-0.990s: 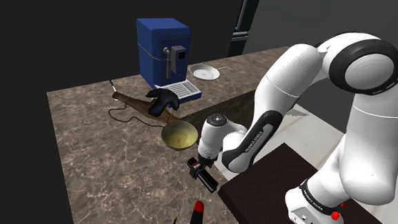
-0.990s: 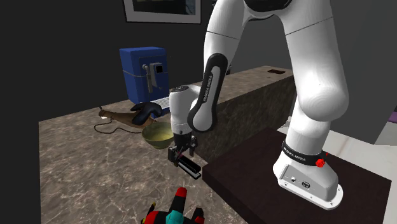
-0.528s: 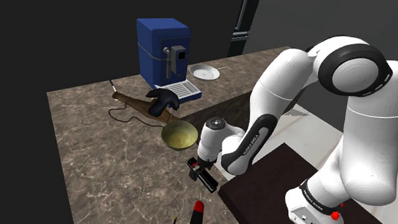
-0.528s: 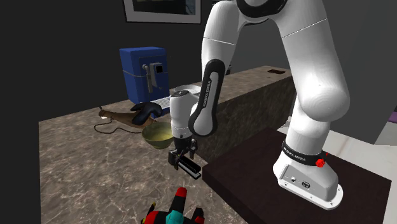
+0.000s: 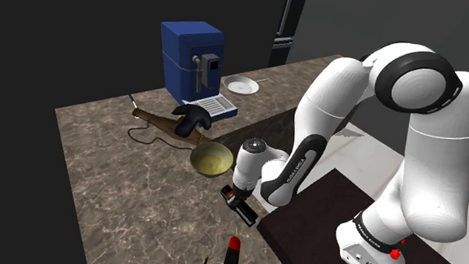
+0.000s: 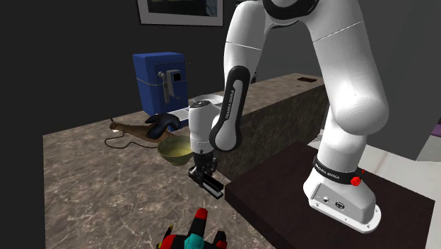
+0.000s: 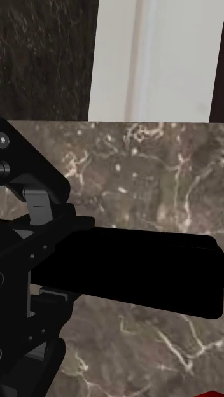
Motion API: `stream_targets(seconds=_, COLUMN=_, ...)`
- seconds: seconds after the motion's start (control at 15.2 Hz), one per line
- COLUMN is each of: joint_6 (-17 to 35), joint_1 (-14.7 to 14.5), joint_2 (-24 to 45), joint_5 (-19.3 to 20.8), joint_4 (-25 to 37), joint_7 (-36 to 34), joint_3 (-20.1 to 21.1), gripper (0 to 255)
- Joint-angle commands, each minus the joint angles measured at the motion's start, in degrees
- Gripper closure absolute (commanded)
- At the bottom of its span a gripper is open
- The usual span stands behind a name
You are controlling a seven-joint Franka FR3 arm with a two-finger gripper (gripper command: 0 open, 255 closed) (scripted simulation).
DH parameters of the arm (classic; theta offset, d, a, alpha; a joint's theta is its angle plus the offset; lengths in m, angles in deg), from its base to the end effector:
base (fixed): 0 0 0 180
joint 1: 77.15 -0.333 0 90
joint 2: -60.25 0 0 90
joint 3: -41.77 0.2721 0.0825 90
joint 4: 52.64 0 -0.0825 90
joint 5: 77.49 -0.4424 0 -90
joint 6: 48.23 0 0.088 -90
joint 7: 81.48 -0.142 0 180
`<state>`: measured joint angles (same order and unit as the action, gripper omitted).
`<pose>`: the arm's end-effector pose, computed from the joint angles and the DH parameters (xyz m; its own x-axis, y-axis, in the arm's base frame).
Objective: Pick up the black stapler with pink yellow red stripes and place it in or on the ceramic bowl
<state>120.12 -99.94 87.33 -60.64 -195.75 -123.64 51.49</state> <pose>0.3497 0.2659 -0.0244 0.9944 0.1027 -0.0239 0.1026 -0.9947 -0.0089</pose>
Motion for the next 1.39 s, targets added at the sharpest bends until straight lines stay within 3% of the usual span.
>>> stream_targets(seconds=0.0, joint_6=0.02, joint_1=0.00, joint_2=0.03, joint_5=-0.01, joint_4=0.01, joint_7=-0.01, joint_3=0.00, gripper=255)
stream_targets(seconds=0.26, joint_6=0.01, joint_1=0.00, joint_2=0.04, joint_5=0.00, joint_4=0.02, joint_7=-0.01, joint_3=0.01, gripper=255)
stream_targets(seconds=0.53, joint_6=-2.61, joint_1=2.03, joint_2=-3.69, joint_5=-1.60, joint_4=-1.21, joint_7=1.25, joint_3=2.41, gripper=255)
stream_targets(seconds=1.32, joint_6=-11.15, joint_1=7.25, joint_2=-14.79, joint_5=-9.41, joint_4=-3.60, joint_7=6.94, joint_3=9.33, gripper=255)
